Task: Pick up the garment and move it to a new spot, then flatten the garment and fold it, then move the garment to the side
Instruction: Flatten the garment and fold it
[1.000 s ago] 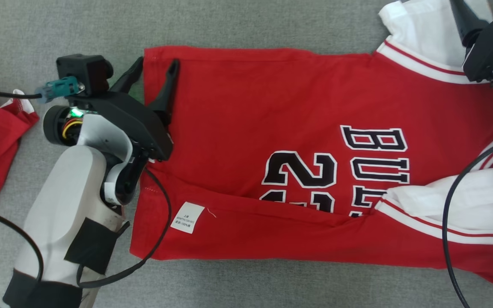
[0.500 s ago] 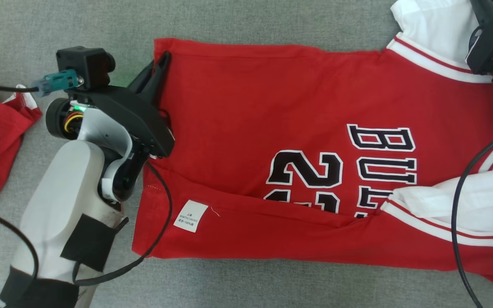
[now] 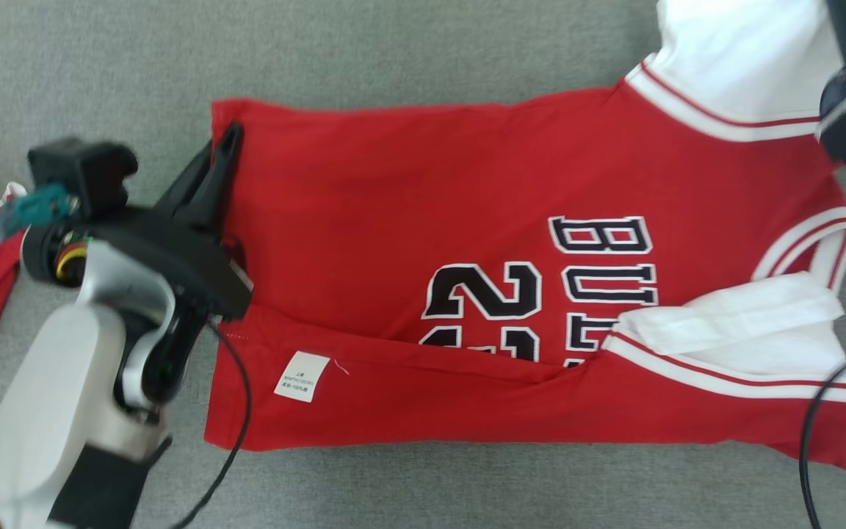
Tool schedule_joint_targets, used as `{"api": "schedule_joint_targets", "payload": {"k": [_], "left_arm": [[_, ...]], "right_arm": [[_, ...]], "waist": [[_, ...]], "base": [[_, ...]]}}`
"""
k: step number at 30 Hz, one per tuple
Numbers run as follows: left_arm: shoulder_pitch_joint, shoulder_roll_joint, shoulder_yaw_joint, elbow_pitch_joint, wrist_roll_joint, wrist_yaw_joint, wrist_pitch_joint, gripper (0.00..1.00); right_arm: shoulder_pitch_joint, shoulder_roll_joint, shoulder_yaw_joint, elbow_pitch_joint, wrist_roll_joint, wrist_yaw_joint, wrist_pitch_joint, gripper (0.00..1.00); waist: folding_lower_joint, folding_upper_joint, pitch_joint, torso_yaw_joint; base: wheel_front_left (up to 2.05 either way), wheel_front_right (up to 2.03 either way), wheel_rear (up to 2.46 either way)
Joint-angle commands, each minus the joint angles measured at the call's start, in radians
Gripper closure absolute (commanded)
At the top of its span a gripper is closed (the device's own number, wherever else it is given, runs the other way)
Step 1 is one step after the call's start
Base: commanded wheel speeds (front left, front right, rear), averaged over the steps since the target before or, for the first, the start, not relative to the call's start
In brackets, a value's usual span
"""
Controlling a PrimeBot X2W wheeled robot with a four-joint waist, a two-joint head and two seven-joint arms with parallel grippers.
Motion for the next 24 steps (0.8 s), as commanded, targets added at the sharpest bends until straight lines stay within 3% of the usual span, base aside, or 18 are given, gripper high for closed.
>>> {"api": "schedule_joint_targets", "payload": {"k": [1,10,18,24], "left_arm": [[0.066,0.026,0.014,-0.052,-0.008,0.011,0.003,1.00],[0.264,0.058,0.048,-0.220,-0.053,0.035,-0.004,1.00],[0.432,0.072,0.089,-0.304,-0.109,0.063,-0.008,1.00],[0.520,0.061,0.119,-0.300,-0.148,0.077,-0.030,1.00]], "right_arm": [[0.084,-0.023,-0.023,-0.069,0.023,-0.001,-0.029,1.00],[0.411,-0.023,-0.141,-0.262,0.057,-0.001,-0.087,1.00],[0.724,0.055,-0.263,-0.396,0.034,-0.001,-0.060,1.00],[0.923,0.149,-0.371,-0.497,-0.009,-0.001,0.013,1.00]], "waist": [[0.0000,-0.0001,-0.037,-0.029],[0.0000,-0.0001,-0.100,-0.053],[0.0000,-0.0001,-0.143,-0.070],[0.0000,-0.0001,-0.157,-0.080]], "base": [[0.00,0.00,0.00],[0.00,0.00,0.00],[0.00,0.00,0.00],[0.00,0.00,0.00]]}}
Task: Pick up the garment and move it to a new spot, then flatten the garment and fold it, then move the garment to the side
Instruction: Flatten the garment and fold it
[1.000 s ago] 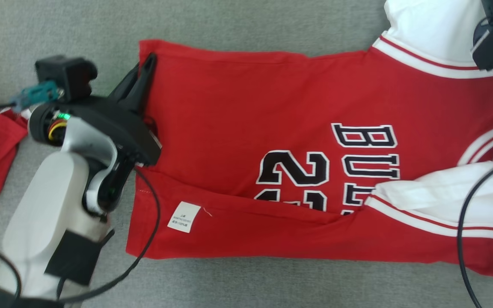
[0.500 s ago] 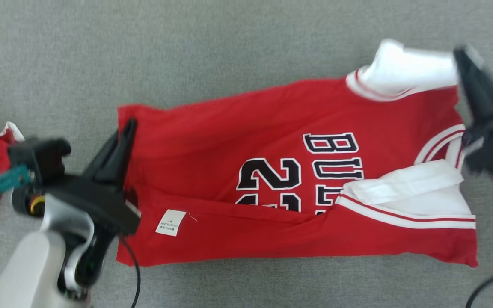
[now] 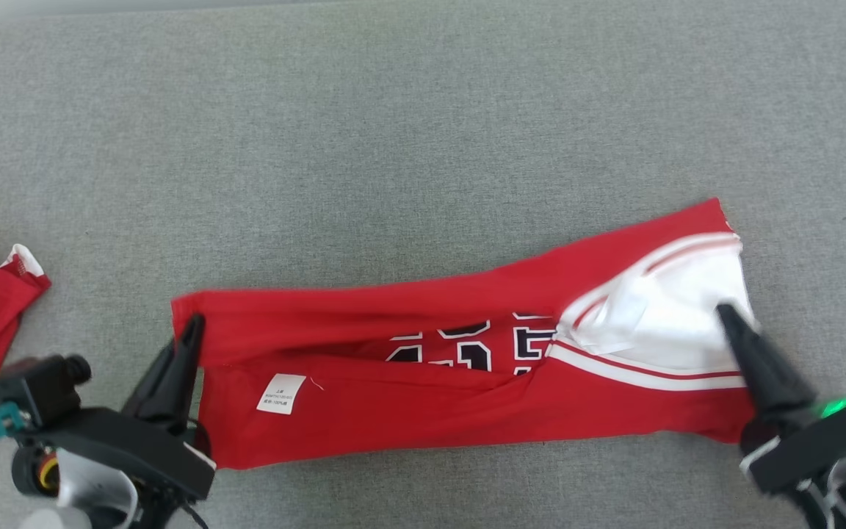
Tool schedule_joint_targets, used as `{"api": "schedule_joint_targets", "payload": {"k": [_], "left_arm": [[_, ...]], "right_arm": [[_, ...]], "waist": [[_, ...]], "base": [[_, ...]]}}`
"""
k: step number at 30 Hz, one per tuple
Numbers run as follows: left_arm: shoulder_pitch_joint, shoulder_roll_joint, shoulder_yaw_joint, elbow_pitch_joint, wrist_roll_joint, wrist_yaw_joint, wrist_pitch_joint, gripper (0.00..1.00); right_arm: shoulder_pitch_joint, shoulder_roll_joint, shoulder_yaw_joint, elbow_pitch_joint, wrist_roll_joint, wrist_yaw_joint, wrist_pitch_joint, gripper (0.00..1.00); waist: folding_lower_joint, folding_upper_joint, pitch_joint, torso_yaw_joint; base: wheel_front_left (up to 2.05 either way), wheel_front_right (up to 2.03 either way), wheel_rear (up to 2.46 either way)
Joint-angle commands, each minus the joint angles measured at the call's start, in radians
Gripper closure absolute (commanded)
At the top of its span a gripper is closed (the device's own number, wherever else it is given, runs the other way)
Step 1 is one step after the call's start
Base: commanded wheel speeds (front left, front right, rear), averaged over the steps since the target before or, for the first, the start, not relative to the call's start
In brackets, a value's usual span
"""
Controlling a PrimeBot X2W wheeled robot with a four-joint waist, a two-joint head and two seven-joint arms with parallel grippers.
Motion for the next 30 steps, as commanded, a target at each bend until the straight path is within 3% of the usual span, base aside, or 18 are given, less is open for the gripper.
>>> {"api": "schedule_joint_targets", "payload": {"k": [1,3,4,5,6,7,14,21,26,30], "left_arm": [[0.026,-0.005,0.002,0.014,-0.014,0.001,-0.006,1.00],[0.037,-0.012,-0.002,0.038,-0.021,0.005,-0.007,1.00],[0.041,-0.018,-0.004,0.051,-0.025,0.008,-0.008,0.95],[0.045,-0.022,-0.003,0.062,-0.025,0.010,-0.012,0.55],[0.049,-0.025,-0.003,0.072,-0.023,0.012,-0.017,0.19],[0.053,-0.033,-0.002,0.079,-0.027,0.013,-0.025,0.00],[0.074,-0.054,0.021,0.087,0.032,0.054,-0.126,0.00],[0.037,-0.051,0.007,0.047,0.171,0.118,-0.235,0.00],[0.001,-0.055,-0.023,0.042,0.242,0.133,-0.281,0.00],[-0.023,-0.064,-0.049,0.061,0.297,0.140,-0.343,0.00]], "right_arm": [[0.038,0.029,-0.013,-0.017,-0.017,-0.001,0.025,1.00],[0.070,0.055,-0.032,-0.019,-0.038,-0.001,0.052,1.00],[0.086,0.074,-0.037,-0.018,-0.044,-0.001,0.065,0.71],[0.098,0.090,-0.045,-0.017,-0.053,-0.001,0.075,0.00],[0.106,0.101,-0.057,-0.015,-0.067,-0.001,0.080,0.00],[0.117,0.115,-0.068,-0.016,-0.081,-0.001,0.086,0.00],[0.198,0.186,-0.157,-0.106,-0.146,-0.001,0.062,0.00],[0.176,0.307,-0.361,-0.167,-0.262,0.000,-0.057,0.00],[0.124,0.343,-0.417,-0.162,-0.356,0.000,-0.081,0.00],[0.081,0.337,-0.411,-0.142,-0.456,0.000,-0.086,0.00]], "waist": [[0.0003,0.0001,-0.001,-0.004],[0.0003,0.0001,-0.002,-0.007],[0.0003,0.0001,-0.003,-0.008],[0.0003,0.0001,-0.004,-0.009],[0.0003,0.0001,-0.006,-0.010],[0.0003,0.0001,-0.007,-0.011],[0.0003,0.0001,-0.027,-0.016],[0.0003,0.0001,-0.051,-0.036],[0.0003,0.0001,-0.068,-0.041],[0.0003,0.0001,-0.091,-0.040]], "base": [[0.00,0.00,0.00],[0.00,0.00,0.00],[0.00,0.00,0.00],[0.00,0.00,0.00],[0.00,0.00,0.00],[0.00,0.00,0.00],[0.00,0.00,0.00],[0.00,0.00,0.00],[0.00,0.00,0.00],[0.00,0.00,0.00]]}}
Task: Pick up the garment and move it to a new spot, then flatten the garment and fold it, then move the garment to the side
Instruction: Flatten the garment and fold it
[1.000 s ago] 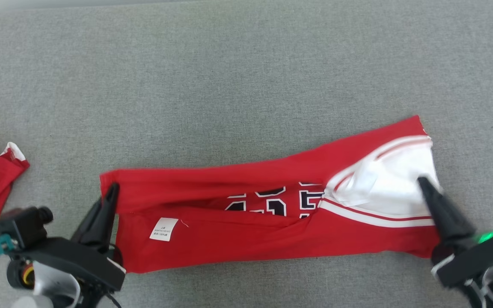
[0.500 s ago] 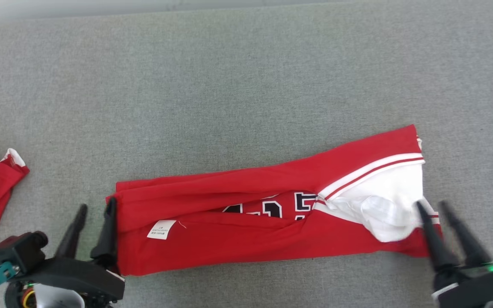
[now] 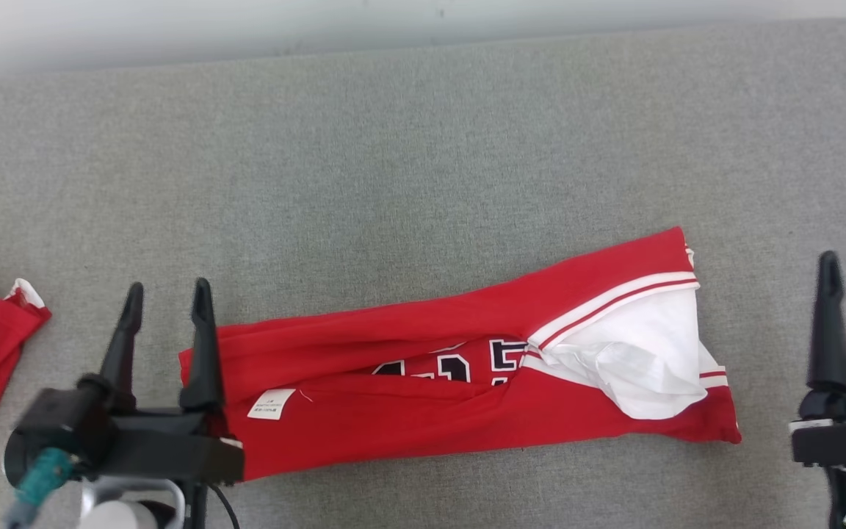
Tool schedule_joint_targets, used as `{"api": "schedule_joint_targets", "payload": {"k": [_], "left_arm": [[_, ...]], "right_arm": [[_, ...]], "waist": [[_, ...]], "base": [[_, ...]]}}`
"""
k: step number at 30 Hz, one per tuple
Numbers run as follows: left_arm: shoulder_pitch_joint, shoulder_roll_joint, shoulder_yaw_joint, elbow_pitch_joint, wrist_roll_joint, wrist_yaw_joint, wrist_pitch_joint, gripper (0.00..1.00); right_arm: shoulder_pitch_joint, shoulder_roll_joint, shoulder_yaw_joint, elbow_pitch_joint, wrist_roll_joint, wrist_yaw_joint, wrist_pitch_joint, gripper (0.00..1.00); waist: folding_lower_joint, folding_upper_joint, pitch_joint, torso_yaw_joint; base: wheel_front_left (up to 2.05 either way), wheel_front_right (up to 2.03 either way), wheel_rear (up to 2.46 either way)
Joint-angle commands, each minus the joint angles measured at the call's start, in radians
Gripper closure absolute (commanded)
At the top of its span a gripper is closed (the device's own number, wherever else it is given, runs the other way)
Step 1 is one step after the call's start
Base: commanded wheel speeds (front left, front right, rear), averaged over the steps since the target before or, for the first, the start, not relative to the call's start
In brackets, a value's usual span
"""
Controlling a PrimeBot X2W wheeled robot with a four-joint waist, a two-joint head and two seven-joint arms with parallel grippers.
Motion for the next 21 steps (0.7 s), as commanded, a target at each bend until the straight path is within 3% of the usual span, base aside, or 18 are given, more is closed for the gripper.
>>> {"api": "schedule_joint_targets", "payload": {"k": [1,10,21], "left_arm": [[0.004,0.000,-0.010,0.012,0.024,0.007,-0.016,0.00],[0.038,-0.025,-0.066,0.120,0.084,0.000,-0.098,0.00],[0.013,-0.049,-0.045,0.237,0.109,-0.027,-0.123,0.00]], "right_arm": [[-0.005,-0.005,0.011,0.007,-0.023,0.000,-0.007,0.00],[0.029,-0.018,0.081,0.071,-0.129,0.000,-0.012,0.00],[0.055,-0.009,0.164,0.149,-0.163,0.000,-0.023,0.00]], "waist": [[0.0000,0.0001,-0.018,0.001],[0.0000,0.0001,-0.080,0.043],[0.0000,0.0001,-0.116,0.066]], "base": [[0.00,0.00,0.00],[0.00,0.00,0.00],[0.00,0.00,0.00]]}}
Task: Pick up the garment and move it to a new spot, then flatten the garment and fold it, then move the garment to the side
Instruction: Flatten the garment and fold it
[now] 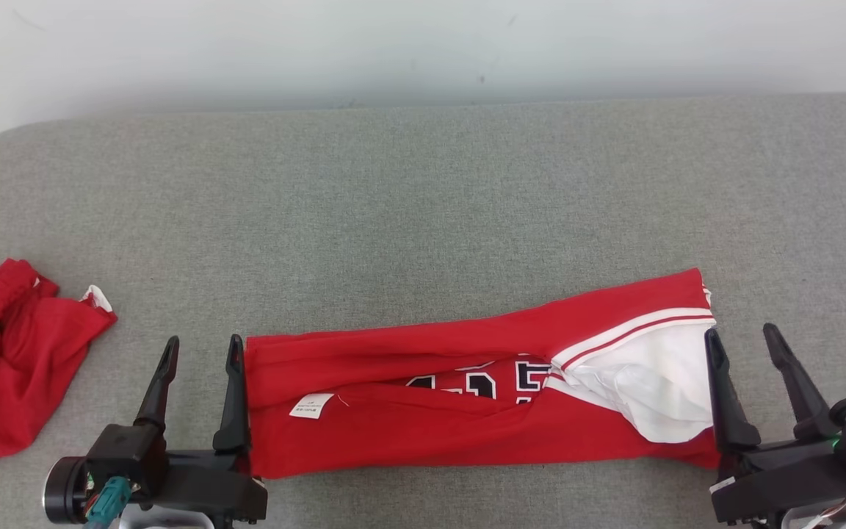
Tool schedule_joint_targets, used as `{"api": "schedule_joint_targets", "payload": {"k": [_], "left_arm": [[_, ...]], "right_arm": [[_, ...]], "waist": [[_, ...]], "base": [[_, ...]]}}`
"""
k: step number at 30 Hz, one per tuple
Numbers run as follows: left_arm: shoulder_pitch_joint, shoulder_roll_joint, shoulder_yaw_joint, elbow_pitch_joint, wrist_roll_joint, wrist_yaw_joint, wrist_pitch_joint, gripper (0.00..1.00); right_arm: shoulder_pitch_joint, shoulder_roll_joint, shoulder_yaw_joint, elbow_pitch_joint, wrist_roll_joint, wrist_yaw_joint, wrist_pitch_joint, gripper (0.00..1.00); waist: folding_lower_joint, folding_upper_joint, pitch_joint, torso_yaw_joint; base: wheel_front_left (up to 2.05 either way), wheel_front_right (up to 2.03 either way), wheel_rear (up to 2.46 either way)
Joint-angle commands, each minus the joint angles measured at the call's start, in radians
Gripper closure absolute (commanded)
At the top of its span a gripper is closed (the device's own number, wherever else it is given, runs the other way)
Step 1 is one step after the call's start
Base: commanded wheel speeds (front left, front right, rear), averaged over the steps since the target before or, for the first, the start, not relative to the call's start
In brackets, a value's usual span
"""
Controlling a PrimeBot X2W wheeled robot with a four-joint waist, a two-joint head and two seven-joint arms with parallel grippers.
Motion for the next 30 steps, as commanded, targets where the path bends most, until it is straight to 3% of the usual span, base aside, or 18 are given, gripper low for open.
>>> {"api": "schedule_joint_targets", "payload": {"k": [1,14,30], "left_arm": [[0.004,0.000,0.003,0.009,0.009,-0.001,-0.007,0.00],[-0.004,-0.027,0.015,0.007,0.037,-0.025,-0.008,0.00],[-0.032,-0.066,0.014,0.027,0.060,-0.054,-0.008,0.00]], "right_arm": [[0.012,0.002,0.003,0.004,0.000,0.000,-0.006,0.00],[0.008,0.009,-0.045,0.070,0.029,0.000,0.013,0.00],[-0.098,0.015,-0.011,0.474,0.112,-0.001,-0.034,0.00]], "waist": [[0.0001,0.0001,-0.005,0.002],[0.0001,0.0001,0.012,0.023],[0.0001,0.0001,0.056,0.050]], "base": [[0.00,0.00,0.00],[0.00,0.00,0.00],[0.00,0.00,0.00]]}}
